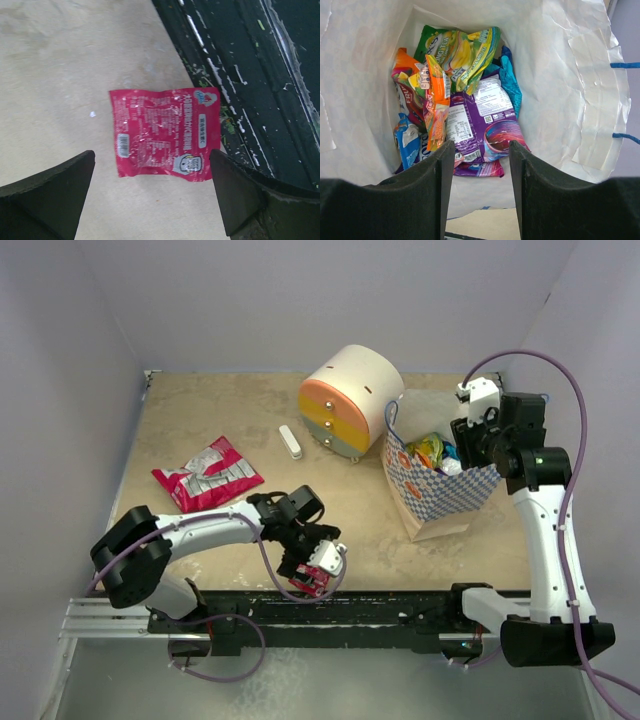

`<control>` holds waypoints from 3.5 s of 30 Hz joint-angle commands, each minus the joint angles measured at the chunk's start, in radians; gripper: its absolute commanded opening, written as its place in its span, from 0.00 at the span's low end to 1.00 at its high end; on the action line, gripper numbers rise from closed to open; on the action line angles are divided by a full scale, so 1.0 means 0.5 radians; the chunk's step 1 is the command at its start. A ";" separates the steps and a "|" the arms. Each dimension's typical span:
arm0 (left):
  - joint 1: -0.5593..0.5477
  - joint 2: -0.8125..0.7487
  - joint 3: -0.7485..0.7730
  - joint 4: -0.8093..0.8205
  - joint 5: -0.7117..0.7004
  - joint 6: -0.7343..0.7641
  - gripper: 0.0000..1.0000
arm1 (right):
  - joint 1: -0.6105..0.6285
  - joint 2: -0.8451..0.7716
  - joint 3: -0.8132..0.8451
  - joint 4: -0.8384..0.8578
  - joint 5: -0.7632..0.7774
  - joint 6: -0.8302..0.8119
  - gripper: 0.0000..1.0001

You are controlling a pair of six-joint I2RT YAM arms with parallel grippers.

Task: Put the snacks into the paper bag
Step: Place the snack in the paper bag, then pick up the snack from the center of the board.

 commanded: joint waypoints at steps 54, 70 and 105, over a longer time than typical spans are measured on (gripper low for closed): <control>0.206 -0.065 0.257 -0.075 -0.066 -0.106 0.06 | -0.032 0.153 0.531 0.019 -0.580 -0.217 0.56; 0.779 -0.400 0.578 -0.175 0.236 -0.229 0.00 | 0.394 0.238 0.830 0.294 -1.458 -0.221 0.60; 1.081 -0.474 1.008 -0.311 1.262 -0.566 0.00 | 1.264 0.763 0.651 0.178 -1.488 -0.690 0.45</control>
